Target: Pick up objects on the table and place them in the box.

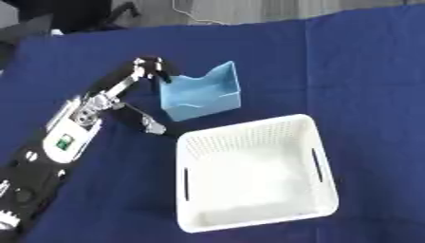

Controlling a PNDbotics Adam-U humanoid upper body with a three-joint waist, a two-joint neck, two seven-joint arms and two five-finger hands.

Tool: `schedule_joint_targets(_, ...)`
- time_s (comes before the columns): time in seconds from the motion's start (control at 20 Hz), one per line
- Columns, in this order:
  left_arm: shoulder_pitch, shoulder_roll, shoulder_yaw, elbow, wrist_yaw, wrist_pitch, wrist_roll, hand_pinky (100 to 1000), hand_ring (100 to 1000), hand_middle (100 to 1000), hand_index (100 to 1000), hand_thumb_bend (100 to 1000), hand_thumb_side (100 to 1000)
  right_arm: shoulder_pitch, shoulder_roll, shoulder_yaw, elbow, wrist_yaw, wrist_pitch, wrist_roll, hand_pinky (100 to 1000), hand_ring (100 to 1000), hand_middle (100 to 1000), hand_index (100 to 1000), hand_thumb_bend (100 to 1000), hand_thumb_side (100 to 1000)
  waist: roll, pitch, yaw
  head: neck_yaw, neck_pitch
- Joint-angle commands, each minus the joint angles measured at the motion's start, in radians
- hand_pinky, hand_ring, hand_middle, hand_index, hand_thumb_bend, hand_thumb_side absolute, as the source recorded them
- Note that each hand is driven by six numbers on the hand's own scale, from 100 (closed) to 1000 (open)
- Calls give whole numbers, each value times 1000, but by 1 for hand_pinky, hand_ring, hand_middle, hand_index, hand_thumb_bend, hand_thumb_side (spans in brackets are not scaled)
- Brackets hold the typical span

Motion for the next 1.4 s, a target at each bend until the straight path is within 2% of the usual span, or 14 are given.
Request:
schedule_joint_targets(0.05, -24, 56, 26, -21, -5, 2, 18, 446, 667, 711, 798, 1000, 361, -6, -1, -1, -8, 3, 3, 0, 618, 707, 814, 802, 100, 683, -2, -26, 5, -13, 3)
schedule_joint_targets(0.35, -44, 66, 50, -46, 15, 12, 49, 443, 665, 709, 796, 1000, 357, -2, 3, -1, -8, 5, 12, -5, 618, 707, 814, 802, 100, 685, 1, -32, 10, -16, 0)
schedule_joint_targets(0.65, -80, 28, 43, -45, -8, 17, 40, 444, 667, 710, 796, 1000, 360, -2, 7, 1, -8, 3, 13, -2, 617, 706, 814, 802, 100, 684, -2, -31, 10, -8, -1)
schedule_joint_targets(1.3, -162, -59, 26, 62, -115, 15, -4, 453, 678, 717, 801, 1000, 381, -6, 15, 3, -8, 1, 20, 9, 617, 706, 812, 803, 100, 687, -3, -14, -3, 19, -2)
schedule_joint_targets(1.35, -164, -59, 25, 68, -125, 12, -5, 453, 680, 718, 801, 1000, 384, -6, 15, 3, -8, 1, 21, 9, 617, 706, 812, 803, 100, 665, -3, -13, -4, 19, -2)
schedule_joint_targets(1.4, -165, -62, 24, 73, -133, 10, -4, 455, 678, 718, 801, 1000, 388, -6, 15, 3, -8, 1, 21, 10, 618, 706, 813, 803, 100, 687, -3, -12, -5, 20, -2)
